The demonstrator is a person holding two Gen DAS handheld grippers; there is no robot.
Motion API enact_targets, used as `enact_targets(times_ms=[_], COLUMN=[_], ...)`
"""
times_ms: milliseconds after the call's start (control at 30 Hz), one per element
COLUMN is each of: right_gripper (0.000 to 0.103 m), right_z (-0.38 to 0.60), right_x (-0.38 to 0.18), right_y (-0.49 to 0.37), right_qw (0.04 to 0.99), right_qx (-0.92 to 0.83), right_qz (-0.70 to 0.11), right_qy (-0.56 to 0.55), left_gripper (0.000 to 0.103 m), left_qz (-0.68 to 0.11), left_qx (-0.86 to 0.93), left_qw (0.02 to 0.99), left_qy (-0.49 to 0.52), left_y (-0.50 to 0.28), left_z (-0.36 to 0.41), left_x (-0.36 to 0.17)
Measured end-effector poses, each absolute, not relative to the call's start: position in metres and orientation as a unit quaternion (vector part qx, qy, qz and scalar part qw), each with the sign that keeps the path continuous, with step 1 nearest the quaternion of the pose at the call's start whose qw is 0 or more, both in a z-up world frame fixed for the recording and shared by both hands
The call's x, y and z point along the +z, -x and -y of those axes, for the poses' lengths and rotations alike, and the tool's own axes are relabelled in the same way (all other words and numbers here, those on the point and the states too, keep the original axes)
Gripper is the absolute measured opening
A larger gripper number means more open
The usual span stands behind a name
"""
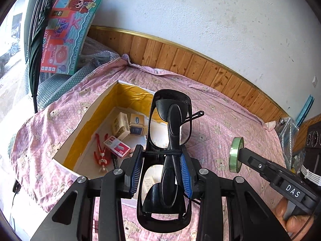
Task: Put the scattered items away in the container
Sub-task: 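Lift and carry the black glasses and green tape over the box, then open the left tool to drop the glasses while the right tool releases the tape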
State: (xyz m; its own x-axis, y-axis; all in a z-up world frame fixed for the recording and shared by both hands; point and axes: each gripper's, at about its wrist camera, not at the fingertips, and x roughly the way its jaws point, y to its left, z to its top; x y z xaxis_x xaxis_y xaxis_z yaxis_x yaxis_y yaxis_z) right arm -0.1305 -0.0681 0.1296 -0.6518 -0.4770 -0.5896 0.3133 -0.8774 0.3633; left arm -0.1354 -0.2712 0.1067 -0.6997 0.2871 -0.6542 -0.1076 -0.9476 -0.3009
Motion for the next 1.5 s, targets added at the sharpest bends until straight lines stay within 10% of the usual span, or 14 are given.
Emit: enact_targets(times_ms=[1367,1500], right_gripper=[0.014,0.036], right_z=[0.147,0.144], right_x=[0.049,0.041], right_y=[0.334,0.342], right_qw=[0.201,0.187], right_qx=[-0.866,-0.867], right_qz=[-0.067,-0.074], right_qy=[-0.453,-0.456], left_gripper=[0.037,0.039], left_qz=[0.104,0.113], left_qx=[0.853,0.848], left_qw=[0.1,0.105], left_qy=[0.502,0.508], left_y=[0.22,0.225], left_z=[0.278,0.279], left_x=[0.006,0.002])
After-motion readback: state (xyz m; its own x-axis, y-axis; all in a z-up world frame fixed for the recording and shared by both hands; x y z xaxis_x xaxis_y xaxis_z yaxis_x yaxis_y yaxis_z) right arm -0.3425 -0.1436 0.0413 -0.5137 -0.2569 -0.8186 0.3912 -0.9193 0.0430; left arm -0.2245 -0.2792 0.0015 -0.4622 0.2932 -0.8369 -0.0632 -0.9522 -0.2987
